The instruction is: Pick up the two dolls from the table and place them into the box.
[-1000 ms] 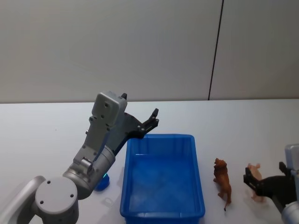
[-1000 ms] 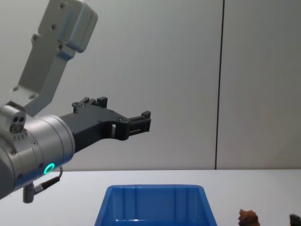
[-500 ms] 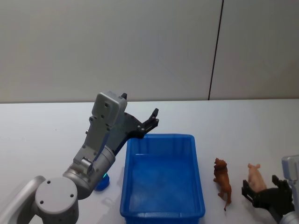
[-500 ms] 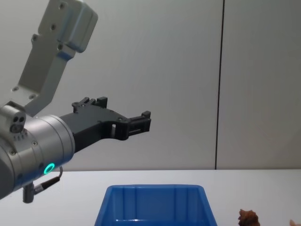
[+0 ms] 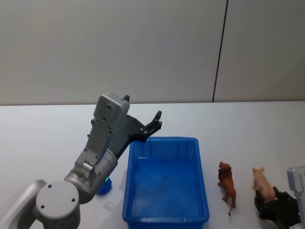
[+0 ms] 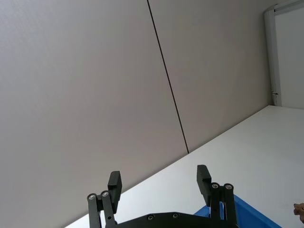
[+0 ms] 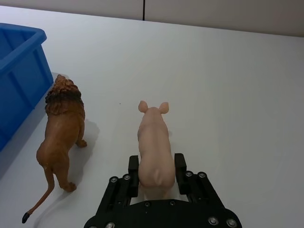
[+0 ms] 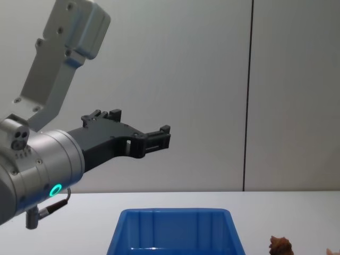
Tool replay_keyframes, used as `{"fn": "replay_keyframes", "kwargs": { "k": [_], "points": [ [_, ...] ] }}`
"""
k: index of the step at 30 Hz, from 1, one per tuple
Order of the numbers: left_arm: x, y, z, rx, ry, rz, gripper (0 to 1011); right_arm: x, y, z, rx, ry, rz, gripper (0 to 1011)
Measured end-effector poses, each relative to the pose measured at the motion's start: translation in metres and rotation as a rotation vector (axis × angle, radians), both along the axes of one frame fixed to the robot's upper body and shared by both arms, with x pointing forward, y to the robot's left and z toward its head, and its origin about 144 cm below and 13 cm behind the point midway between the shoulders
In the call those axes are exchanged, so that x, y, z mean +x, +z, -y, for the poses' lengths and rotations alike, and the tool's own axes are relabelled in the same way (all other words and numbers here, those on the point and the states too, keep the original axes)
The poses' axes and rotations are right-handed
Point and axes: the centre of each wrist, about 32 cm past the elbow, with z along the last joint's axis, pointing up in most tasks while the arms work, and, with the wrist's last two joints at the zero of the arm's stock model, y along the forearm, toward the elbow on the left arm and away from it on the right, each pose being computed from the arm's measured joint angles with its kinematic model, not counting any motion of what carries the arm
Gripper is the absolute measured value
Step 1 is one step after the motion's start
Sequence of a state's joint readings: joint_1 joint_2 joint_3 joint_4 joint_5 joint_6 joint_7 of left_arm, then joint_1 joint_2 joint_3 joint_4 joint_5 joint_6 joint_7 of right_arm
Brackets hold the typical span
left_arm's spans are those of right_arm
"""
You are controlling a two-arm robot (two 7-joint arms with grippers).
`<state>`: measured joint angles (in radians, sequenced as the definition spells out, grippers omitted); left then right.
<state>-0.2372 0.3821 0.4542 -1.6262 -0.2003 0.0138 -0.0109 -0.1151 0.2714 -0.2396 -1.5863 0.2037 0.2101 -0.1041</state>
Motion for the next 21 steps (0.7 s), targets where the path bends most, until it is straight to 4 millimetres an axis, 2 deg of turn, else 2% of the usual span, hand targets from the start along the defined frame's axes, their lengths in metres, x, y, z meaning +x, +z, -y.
{"fn": "replay_keyframes", "kwargs": {
  "k": [5,21],
  "points": [
    [0.000,0.000,0.000,0.000,0.000,0.000,1001,-0.002,-0.001,0.000,-0.006,0.010,0.021,383],
    [0.000,0.000,0.000,0.000,0.000,0.000,1001,-0.006,0.015,-0.002,-0.015,0.075,0.202,383]
  ]
}}
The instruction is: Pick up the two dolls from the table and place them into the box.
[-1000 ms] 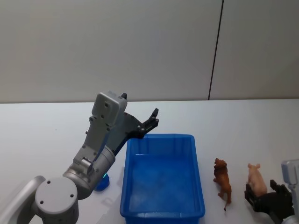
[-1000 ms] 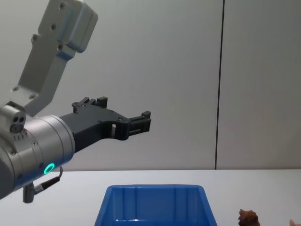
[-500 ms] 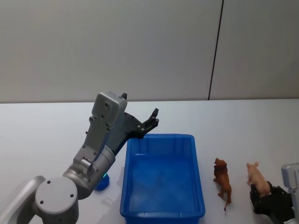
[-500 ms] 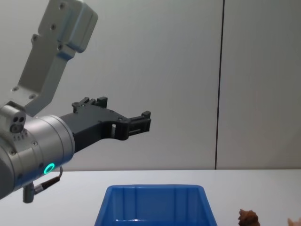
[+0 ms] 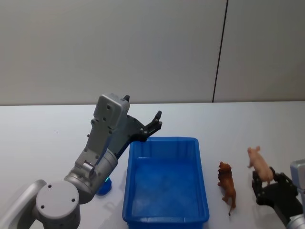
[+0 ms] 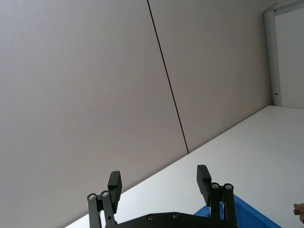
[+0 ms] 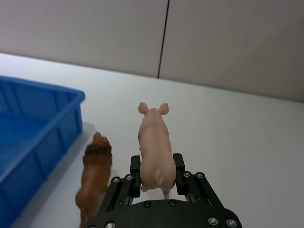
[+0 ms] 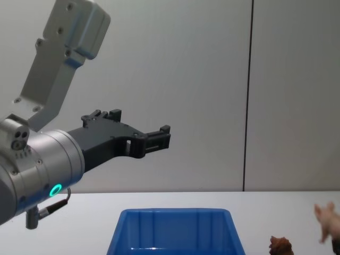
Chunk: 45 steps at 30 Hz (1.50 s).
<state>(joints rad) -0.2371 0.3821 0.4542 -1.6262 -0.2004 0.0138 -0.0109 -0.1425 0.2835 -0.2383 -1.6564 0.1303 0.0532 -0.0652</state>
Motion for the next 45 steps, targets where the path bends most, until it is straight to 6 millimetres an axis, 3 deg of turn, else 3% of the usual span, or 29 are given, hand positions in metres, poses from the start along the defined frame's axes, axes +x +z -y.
{"fn": "replay_keyframes", "kwargs": {
  "k": [19,33,41,45],
  "points": [
    [0.000,0.000,0.000,0.000,0.000,0.000,1001,0.007,0.029,-0.013,0.042,0.225,0.173,383],
    [0.000,0.000,0.000,0.000,0.000,0.000,1001,0.025,0.036,-0.035,0.069,0.434,0.179,383],
    [0.000,0.000,0.000,0.000,0.000,0.000,1001,0.042,0.032,-0.053,0.079,0.538,0.130,598],
    [0.000,0.000,0.000,0.000,0.000,0.000,1001,0.051,0.028,-0.062,0.080,0.572,0.093,760]
  ]
}}
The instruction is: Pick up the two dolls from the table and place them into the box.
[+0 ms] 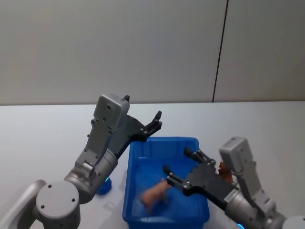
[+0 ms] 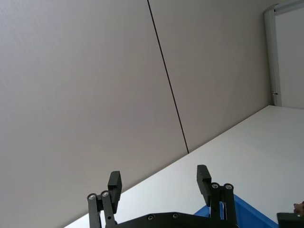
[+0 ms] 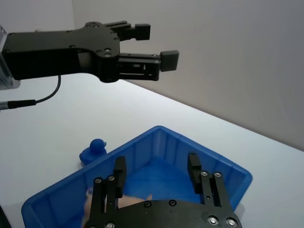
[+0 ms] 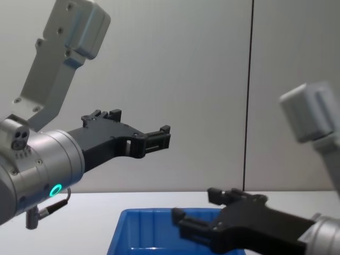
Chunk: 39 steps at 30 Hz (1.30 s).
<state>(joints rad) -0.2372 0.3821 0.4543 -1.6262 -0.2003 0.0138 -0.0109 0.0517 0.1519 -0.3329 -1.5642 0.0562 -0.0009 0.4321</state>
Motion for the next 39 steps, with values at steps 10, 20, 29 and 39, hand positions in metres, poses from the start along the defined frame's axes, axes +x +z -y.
{"fn": "replay_keyframes", "kwargs": {
  "k": [10,20,29,39],
  "points": [
    [0.000,0.000,0.000,0.000,0.000,0.000,1001,0.005,-0.007,-0.008,-0.017,-0.014,-0.033,1001],
    [0.000,0.000,0.000,0.000,0.000,0.000,1001,-0.007,-0.015,-0.006,-0.014,-0.111,-0.031,1001],
    [0.000,0.000,0.000,0.000,0.000,0.000,1001,-0.028,-0.019,0.002,-0.003,-0.236,-0.007,1001],
    [0.000,0.000,0.000,0.000,0.000,0.000,1001,-0.048,-0.022,0.012,-0.008,-0.366,0.007,1001]
  ]
}}
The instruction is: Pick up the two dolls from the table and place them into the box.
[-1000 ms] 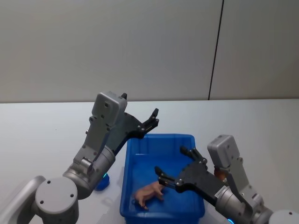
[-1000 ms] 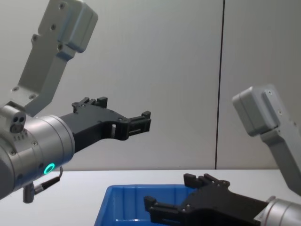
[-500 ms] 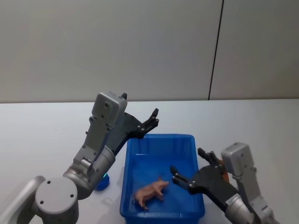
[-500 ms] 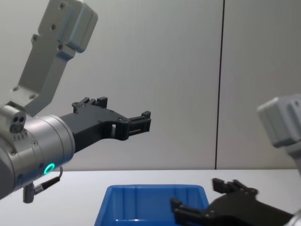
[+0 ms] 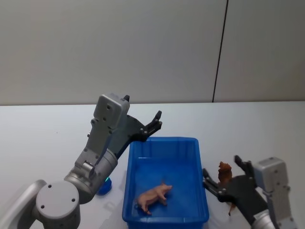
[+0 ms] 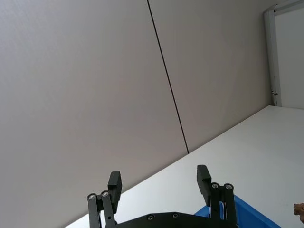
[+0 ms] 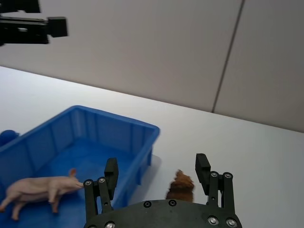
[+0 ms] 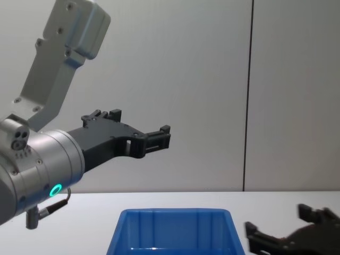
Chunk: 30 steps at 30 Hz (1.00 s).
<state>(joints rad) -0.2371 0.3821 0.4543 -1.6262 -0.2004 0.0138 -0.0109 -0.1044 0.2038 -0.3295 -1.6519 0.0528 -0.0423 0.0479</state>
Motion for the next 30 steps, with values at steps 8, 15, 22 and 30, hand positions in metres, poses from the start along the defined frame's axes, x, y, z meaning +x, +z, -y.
{"fn": "replay_keyframes", "kwargs": {
  "k": [8,15,22,30],
  "points": [
    [0.000,0.000,0.000,0.000,0.000,0.000,1001,-0.015,-0.004,0.010,-0.011,-0.115,-0.033,1001],
    [0.000,0.000,0.000,0.000,0.000,0.000,1001,-0.022,-0.009,0.015,-0.017,-0.176,-0.075,1001],
    [0.000,0.000,0.000,0.000,0.000,0.000,1001,-0.023,-0.017,0.018,-0.013,-0.194,-0.115,1001],
    [0.000,0.000,0.000,0.000,0.000,0.000,1001,-0.018,-0.027,0.016,-0.002,-0.173,-0.141,1001]
  ]
}}
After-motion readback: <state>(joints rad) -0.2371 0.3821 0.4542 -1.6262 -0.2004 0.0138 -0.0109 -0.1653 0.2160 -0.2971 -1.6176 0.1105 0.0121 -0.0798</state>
